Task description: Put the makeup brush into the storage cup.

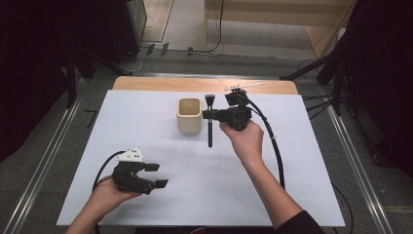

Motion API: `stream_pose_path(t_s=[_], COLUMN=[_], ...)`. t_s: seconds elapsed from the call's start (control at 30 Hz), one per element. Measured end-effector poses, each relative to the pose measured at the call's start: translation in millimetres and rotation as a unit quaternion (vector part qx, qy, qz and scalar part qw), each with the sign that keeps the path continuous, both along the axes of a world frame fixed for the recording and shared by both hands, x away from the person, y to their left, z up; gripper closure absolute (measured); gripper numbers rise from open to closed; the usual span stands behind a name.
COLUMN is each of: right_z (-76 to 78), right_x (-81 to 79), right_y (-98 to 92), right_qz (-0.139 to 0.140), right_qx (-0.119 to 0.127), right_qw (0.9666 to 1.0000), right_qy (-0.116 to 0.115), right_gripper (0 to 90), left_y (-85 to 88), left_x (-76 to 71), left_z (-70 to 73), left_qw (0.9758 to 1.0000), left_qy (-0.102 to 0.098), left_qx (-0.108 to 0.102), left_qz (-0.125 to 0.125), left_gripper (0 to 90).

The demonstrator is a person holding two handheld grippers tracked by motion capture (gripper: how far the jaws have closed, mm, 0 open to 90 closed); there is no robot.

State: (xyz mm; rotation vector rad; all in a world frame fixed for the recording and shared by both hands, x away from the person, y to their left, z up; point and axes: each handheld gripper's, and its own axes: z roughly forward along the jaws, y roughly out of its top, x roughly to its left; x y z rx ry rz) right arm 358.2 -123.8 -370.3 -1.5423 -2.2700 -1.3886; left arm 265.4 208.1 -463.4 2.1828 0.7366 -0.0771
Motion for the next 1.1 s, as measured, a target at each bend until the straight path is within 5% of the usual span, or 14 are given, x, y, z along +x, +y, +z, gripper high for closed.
stream_pose_path(t_s=[0.73,1.1], right_z=[20.8,28.5], right_x=[14.6,24.8], right_y=[15.8,20.7], right_qz=[-0.021,-0.031], right_qx=[-0.017,-0.027], right_qw=[0.9968,0.9946], right_qy=[-0.076,-0.095], right_gripper=[78.2,78.2], left_y=[-0.2,-0.4], left_x=[0.3,0.5], left_z=[-0.1,0.0], left_qw=[1.0,1.0], left_qy=[-0.001,0.0], left_qx=[0.0,0.0], left_qz=[-0.001,-0.002], left_gripper=[28.9,28.9])
